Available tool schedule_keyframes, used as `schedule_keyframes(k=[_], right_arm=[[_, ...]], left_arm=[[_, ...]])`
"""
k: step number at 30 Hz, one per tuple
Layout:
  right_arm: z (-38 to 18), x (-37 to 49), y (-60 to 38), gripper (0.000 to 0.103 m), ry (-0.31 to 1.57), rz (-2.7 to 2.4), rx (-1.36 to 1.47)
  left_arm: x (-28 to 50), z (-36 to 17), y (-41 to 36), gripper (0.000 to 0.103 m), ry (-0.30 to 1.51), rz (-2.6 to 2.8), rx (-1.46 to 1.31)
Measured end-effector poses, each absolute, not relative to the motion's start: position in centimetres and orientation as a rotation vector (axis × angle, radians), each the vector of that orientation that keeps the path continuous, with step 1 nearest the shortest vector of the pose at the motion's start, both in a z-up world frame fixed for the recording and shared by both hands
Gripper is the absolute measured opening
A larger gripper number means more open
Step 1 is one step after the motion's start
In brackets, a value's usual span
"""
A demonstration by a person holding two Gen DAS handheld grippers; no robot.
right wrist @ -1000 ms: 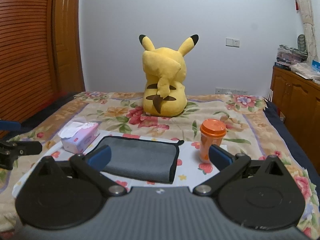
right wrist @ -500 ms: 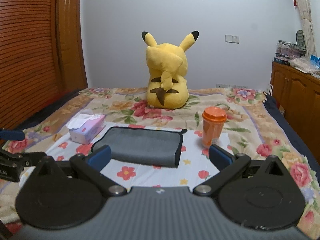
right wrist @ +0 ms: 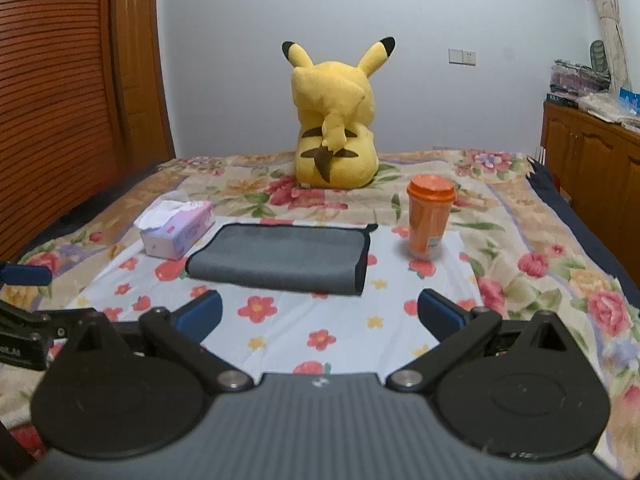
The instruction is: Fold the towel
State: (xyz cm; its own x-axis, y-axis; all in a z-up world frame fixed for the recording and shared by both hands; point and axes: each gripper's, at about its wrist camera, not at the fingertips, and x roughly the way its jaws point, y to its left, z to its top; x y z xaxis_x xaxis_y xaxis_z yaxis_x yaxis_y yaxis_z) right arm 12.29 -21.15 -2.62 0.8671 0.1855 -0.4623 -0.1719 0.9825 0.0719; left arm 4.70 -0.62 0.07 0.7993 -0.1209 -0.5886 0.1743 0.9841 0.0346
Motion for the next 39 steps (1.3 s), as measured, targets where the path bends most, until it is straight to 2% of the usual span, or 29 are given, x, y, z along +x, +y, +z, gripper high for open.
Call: schedule_keyframes(k=[18, 39], right_arm=[[-5.5, 10.2, -20.4, 0.103, 0.518, 0.183, 0.029], [-6.2, 9.8, -20.4, 0.103, 0.484, 0.149, 0.013]], left_arm=[[3.4, -3.8, -0.9, 0.103, 0.661, -0.124, 0.066], [1.8, -3.1, -0.4, 0.103, 0.546, -0.085, 0.064]])
